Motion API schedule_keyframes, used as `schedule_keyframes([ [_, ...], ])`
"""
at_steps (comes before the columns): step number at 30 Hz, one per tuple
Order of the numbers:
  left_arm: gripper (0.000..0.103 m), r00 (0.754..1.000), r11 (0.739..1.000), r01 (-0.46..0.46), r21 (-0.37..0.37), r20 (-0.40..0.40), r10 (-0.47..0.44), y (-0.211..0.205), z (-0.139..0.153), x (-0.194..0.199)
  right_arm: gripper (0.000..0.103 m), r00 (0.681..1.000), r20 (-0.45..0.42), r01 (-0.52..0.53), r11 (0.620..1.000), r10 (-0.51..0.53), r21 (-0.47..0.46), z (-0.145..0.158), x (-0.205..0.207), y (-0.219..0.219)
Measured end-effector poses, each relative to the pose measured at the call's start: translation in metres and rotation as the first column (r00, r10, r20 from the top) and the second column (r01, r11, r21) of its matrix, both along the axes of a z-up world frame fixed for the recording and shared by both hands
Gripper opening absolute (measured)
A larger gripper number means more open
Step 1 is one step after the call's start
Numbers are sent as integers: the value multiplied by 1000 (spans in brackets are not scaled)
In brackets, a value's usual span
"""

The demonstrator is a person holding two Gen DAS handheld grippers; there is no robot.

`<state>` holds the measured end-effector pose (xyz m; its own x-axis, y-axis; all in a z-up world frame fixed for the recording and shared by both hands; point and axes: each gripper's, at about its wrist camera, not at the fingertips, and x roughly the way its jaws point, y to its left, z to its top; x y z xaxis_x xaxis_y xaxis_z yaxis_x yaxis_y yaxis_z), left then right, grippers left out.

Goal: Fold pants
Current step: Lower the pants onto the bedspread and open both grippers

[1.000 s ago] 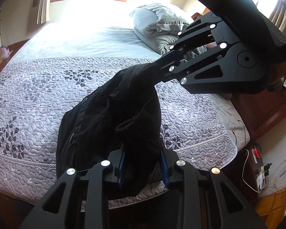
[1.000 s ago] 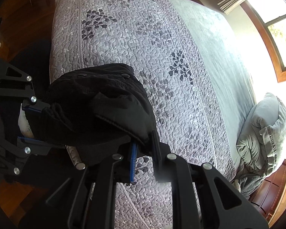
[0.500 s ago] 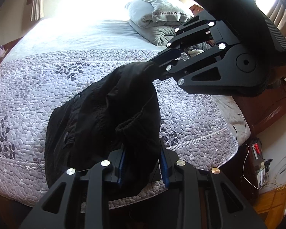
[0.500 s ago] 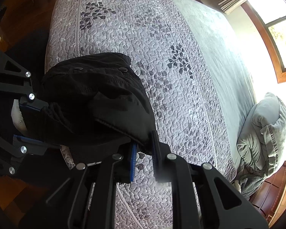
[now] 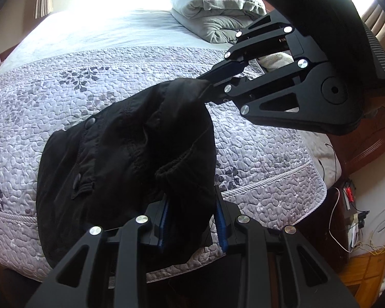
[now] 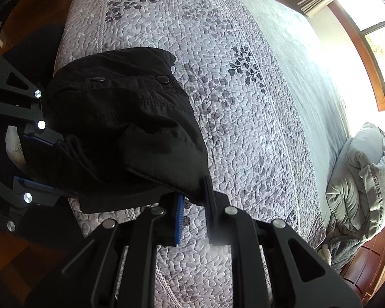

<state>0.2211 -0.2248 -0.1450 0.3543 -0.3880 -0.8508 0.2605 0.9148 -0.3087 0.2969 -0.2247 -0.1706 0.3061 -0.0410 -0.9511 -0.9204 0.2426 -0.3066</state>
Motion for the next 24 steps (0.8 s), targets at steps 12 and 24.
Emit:
schedule_keyframes([
  [12, 30, 997, 1000, 2, 23, -75, 0, -28, -41, 17, 13, 1000, -7, -28, 1000, 28, 4, -41, 8, -34],
  [24, 30, 998, 993, -1, 121, -62, 9, -60, -64, 15, 13, 998, 20, -64, 998, 63, 25, -66, 5, -52],
])
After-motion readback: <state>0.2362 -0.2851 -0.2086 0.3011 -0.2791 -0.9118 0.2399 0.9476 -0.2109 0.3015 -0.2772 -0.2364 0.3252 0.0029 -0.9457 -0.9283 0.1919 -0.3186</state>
